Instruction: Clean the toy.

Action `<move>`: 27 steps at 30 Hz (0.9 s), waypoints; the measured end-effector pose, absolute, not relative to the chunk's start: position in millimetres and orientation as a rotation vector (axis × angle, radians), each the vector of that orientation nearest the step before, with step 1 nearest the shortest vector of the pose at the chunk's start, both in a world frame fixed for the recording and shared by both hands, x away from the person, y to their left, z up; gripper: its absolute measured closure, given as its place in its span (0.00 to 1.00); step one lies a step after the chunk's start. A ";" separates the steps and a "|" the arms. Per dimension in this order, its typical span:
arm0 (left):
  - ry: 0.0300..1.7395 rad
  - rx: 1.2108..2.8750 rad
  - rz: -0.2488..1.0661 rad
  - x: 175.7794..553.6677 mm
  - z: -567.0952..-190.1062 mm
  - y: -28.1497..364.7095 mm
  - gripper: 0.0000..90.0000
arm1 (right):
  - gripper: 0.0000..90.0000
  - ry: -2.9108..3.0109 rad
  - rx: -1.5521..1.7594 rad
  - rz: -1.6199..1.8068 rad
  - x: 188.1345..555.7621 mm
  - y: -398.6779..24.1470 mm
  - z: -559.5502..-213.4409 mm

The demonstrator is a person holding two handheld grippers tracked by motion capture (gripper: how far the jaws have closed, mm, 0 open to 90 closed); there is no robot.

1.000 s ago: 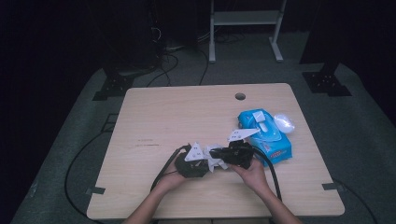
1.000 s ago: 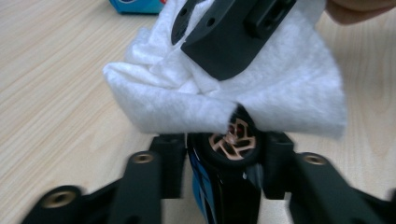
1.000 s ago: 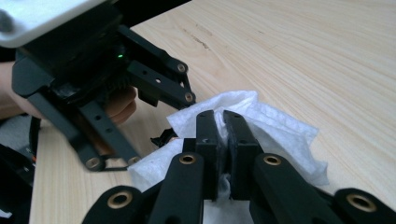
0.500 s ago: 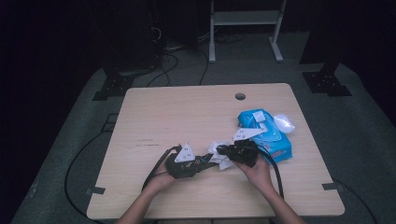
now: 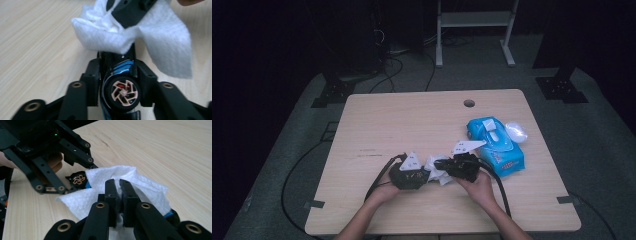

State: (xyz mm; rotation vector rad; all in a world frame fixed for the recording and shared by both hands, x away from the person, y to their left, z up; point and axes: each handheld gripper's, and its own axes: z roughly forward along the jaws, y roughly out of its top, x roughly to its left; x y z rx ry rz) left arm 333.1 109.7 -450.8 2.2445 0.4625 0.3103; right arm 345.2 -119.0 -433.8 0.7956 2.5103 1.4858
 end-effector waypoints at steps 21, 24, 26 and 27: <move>0.486 2.278 0.280 335.2 -447.9 123.7 0.68 | 0.94 2.485 0.806 1.504 347.2 -127.5 -435.1; 0.483 2.292 0.290 333.5 -448.6 127.7 0.69 | 0.94 2.469 0.835 1.496 349.9 -136.3 -435.8; 0.483 2.292 0.282 331.6 -449.1 133.9 0.71 | 0.94 2.459 0.862 1.497 351.7 -143.7 -436.1; 0.486 2.290 0.285 330.3 -449.3 136.5 0.71 | 0.94 2.453 0.875 1.498 352.1 -147.0 -436.1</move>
